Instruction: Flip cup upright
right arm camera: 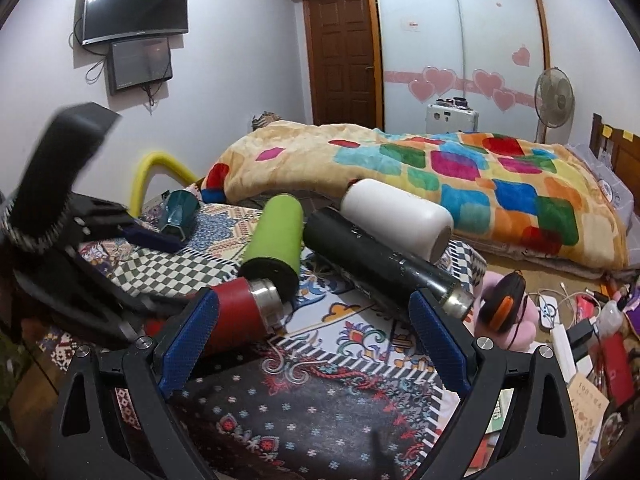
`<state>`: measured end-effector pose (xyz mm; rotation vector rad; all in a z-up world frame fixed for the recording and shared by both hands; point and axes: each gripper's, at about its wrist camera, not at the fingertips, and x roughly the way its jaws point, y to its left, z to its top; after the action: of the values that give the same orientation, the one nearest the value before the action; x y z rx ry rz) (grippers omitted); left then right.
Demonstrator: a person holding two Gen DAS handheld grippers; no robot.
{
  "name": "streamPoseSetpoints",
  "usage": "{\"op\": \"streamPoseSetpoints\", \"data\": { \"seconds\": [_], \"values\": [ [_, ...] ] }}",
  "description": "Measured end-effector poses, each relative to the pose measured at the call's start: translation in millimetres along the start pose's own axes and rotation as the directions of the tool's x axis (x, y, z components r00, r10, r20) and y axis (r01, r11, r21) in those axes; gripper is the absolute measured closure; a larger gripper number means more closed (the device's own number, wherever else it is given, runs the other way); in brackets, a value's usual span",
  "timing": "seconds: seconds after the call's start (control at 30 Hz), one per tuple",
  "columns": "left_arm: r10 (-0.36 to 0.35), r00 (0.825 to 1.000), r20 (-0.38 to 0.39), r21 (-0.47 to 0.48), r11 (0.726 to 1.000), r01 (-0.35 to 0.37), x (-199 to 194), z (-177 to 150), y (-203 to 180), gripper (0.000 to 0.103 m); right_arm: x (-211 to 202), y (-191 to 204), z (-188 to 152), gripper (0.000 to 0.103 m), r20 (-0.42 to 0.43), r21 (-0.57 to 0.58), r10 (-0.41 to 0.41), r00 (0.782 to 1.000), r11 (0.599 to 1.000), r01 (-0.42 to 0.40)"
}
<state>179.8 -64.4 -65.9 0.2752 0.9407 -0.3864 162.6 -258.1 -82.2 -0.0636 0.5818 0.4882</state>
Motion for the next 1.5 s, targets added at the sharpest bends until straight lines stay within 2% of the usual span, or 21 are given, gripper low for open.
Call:
{"op": "streamPoseSetpoints", "data": {
  "seconds": [0.1,0.17,0.23,0.33,0.47,0.53,0.67,0.87,1.07,1.2,1.33,1.5],
  "values": [
    [0.067,0.998,0.011,-0.048,0.997,-0.067,-3,-14,29,0.026,13,10,1,0.008,-0.046,0.003,0.037,0.998,0.999,-0.037],
    [0.099,0.995,-0.005,-0.058,0.993,-0.099,4,-27,39,0.026,30,22,0,0.014,-0.109,0.004,0.068,0.992,0.998,-0.067],
    [0.076,0.997,-0.023,-0.082,0.994,-0.077,11,-39,50,0.026,46,28,-3,0.028,-0.176,0.022,0.105,0.979,0.994,-0.103],
    [0.035,0.999,-0.015,-0.095,0.995,-0.037,19,-51,55,0.026,70,32,-6,0.037,-0.278,0.094,0.178,0.944,0.983,-0.157],
    [0.022,1.000,0.009,-0.084,0.996,-0.021,27,-58,52,0.027,85,30,-3,0.039,-0.336,0.176,0.232,0.913,0.968,-0.181],
    [-0.025,0.999,0.022,-0.091,0.995,0.027,29,-61,53,0.027,89,30,0,0.036,-0.362,0.200,0.248,0.899,0.962,-0.185],
    [-0.042,0.998,0.051,-0.101,0.994,0.047,29,-65,52,0.027,92,39,6,0.036,-0.414,0.184,0.223,0.883,0.970,-0.159],
    [-0.164,0.984,0.065,-0.108,0.980,0.170,24,-74,39,0.027,98,44,14,0.033,-0.504,0.147,0.159,0.849,0.984,-0.097],
    [-0.216,0.972,0.091,-0.078,0.972,0.223,22,-76,18,0.027,110,52,9,0.032,-0.581,0.060,0.075,0.811,0.997,-0.049],
    [-0.217,0.972,0.085,-0.082,0.971,0.224,27,-79,16,0.027,126,50,6,0.032,-0.614,0.069,0.082,0.785,0.996,-0.050],
    [-0.154,0.984,0.090,-0.110,0.980,0.163,25,-87,29,0.027,133,52,8,0.037,-0.610,0.074,0.113,0.784,0.994,-0.086],
    [-0.038,0.991,0.130,-0.209,0.976,0.065,13,-94,61,0.026,120,69,8,0.043,-0.567,0.003,0.131,0.813,0.988,-0.156]
  ]
}}
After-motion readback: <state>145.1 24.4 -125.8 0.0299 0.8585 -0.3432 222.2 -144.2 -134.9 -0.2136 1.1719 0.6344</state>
